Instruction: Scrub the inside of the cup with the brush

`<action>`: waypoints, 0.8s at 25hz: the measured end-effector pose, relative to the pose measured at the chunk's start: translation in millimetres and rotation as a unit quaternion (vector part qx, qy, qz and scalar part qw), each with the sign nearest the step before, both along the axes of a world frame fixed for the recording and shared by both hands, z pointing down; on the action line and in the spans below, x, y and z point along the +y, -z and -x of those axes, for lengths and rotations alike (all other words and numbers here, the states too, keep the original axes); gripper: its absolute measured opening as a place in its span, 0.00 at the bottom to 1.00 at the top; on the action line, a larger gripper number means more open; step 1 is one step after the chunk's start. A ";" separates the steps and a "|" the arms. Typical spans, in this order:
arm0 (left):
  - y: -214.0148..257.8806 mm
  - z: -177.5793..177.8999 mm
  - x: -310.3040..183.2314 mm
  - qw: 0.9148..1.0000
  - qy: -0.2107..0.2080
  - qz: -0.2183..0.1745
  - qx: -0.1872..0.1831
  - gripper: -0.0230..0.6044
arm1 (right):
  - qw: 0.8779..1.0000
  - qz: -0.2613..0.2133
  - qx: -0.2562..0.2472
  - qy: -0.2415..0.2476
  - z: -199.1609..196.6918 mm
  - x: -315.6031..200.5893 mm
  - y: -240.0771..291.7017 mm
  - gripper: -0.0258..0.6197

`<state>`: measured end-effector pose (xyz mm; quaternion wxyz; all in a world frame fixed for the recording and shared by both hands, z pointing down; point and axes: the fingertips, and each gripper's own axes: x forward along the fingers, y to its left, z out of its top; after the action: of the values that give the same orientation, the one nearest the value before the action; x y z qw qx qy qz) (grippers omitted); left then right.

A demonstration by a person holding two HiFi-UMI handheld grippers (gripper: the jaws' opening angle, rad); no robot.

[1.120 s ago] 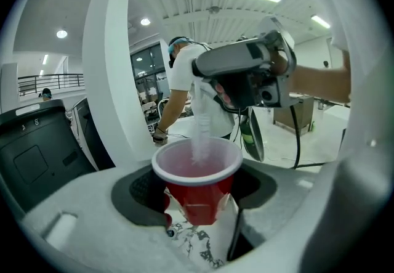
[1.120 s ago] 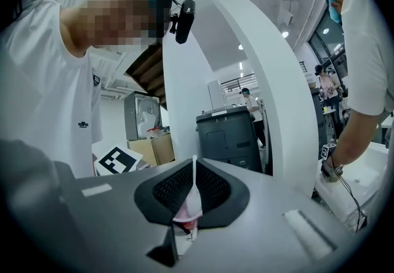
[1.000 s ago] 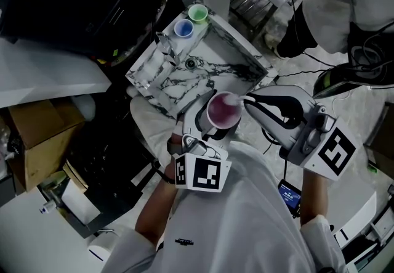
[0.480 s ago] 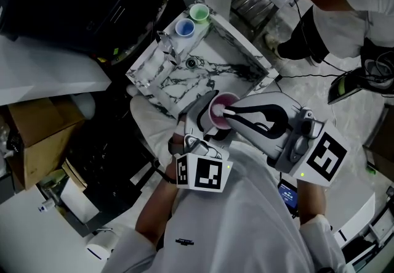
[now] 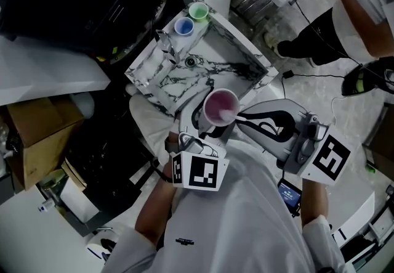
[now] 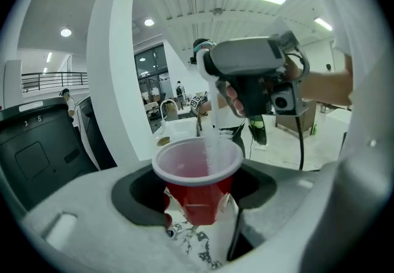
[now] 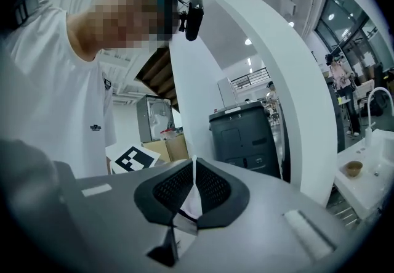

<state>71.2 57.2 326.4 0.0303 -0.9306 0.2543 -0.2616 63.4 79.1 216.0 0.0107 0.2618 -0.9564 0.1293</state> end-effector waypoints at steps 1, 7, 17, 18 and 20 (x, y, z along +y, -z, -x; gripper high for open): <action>0.1 0.1 0.6 1.000 0.000 0.001 0.001 0.51 | 1.000 0.000 0.003 -0.005 -3.1 -1.3 -1.8 0.07; 6.1 0.7 3.3 1.000 0.001 -0.003 0.008 0.51 | 0.999 -0.015 0.030 -0.022 -6.3 -11.2 -10.8 0.07; 13.9 6.4 0.0 1.000 0.015 -0.011 0.009 0.51 | 1.000 0.000 0.013 0.009 22.5 -8.8 -19.2 0.07; 13.9 8.4 -1.2 1.000 0.018 -0.011 0.010 0.51 | 1.000 0.003 0.009 0.014 23.7 -7.6 -18.5 0.07; 14.0 11.8 -3.3 1.000 0.023 -0.008 0.012 0.51 | 1.000 0.008 0.008 0.019 24.0 -5.7 -18.1 0.07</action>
<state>59.4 53.9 312.4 0.0286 -0.9273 0.2777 -0.2493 39.4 73.4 234.1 0.0231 0.2445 -0.9601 0.1341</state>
